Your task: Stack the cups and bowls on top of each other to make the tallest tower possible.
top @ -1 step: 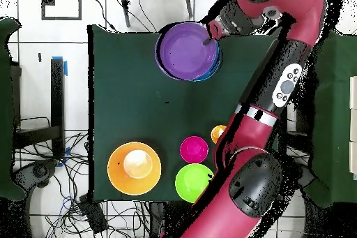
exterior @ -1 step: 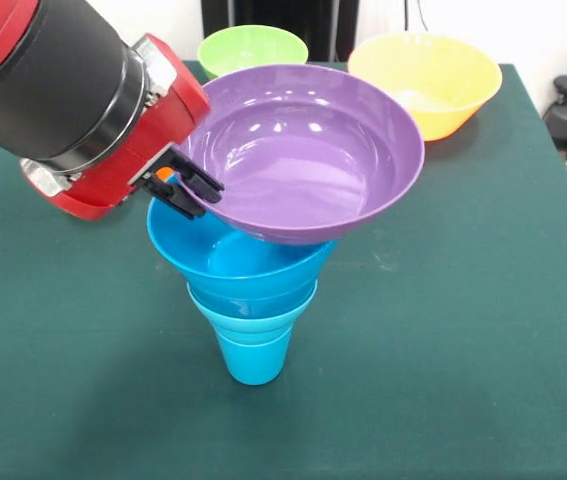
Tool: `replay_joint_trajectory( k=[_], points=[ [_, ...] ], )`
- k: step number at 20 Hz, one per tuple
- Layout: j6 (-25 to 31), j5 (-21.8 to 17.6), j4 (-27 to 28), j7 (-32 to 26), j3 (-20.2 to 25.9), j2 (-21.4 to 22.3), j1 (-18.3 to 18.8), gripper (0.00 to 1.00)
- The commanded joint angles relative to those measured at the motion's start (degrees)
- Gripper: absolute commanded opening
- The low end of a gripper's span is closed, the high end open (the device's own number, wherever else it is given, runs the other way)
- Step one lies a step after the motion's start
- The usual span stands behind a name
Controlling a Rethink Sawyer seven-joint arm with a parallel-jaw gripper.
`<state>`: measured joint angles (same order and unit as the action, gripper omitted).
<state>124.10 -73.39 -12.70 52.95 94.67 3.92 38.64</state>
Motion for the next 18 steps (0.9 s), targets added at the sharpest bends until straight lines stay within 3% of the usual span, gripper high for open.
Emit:
replay_joint_trajectory(
  k=[1,11,18],
  points=[
    [7.5,-14.7,5.2,-2.4,11.4,0.3,0.7,0.00],
    [8.8,-28.4,6.7,-8.0,21.8,-0.6,2.0,0.00],
    [9.0,-32.3,6.7,-9.2,25.2,-1.2,2.5,0.00]
  ],
)
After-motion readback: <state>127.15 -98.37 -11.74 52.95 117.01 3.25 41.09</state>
